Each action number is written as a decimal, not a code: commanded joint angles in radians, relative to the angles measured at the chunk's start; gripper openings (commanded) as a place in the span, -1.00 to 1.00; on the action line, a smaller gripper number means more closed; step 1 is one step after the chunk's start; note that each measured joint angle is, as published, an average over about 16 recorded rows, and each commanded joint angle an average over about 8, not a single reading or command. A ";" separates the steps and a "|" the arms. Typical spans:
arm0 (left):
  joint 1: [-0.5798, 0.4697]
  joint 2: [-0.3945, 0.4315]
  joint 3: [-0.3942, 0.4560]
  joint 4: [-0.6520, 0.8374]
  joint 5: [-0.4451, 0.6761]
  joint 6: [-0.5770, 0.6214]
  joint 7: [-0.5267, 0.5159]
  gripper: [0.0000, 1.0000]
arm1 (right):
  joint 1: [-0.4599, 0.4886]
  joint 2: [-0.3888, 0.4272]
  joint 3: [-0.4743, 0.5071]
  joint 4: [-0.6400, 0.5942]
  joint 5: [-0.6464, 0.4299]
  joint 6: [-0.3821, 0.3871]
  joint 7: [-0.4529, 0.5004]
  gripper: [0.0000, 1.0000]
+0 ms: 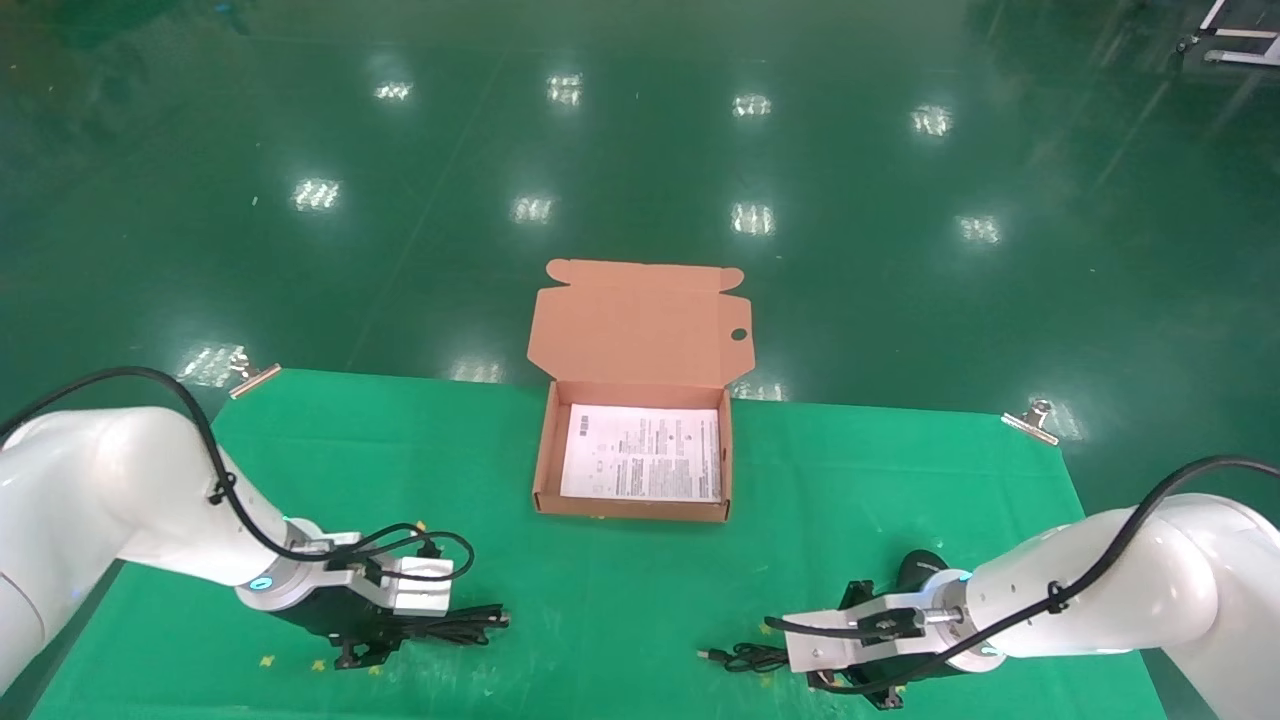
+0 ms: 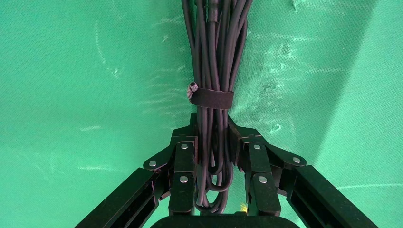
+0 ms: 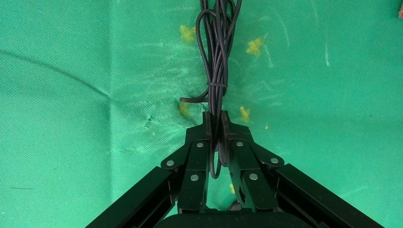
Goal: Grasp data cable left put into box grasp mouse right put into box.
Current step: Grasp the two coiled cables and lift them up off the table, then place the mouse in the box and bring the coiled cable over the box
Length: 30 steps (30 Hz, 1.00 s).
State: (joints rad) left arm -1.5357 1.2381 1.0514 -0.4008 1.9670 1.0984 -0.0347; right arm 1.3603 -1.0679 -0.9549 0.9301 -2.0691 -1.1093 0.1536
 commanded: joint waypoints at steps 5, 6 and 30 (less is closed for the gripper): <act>-0.001 -0.001 0.000 -0.001 0.000 0.000 0.001 -1.00 | 0.000 0.000 0.000 0.000 0.000 0.000 0.000 -1.00; -0.004 -0.003 -0.001 -0.004 -0.001 0.002 0.004 -1.00 | 0.000 0.000 0.000 0.000 0.000 0.000 0.000 -1.00; -0.146 -0.408 -0.057 -0.784 0.113 0.170 -0.205 -1.00 | 0.231 0.144 0.164 0.197 0.015 0.026 0.270 -1.00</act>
State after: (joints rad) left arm -1.6803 0.8471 0.9950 -1.1580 2.0776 1.2671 -0.2331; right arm 1.5899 -0.9394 -0.7942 1.1152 -2.0507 -1.0779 0.4115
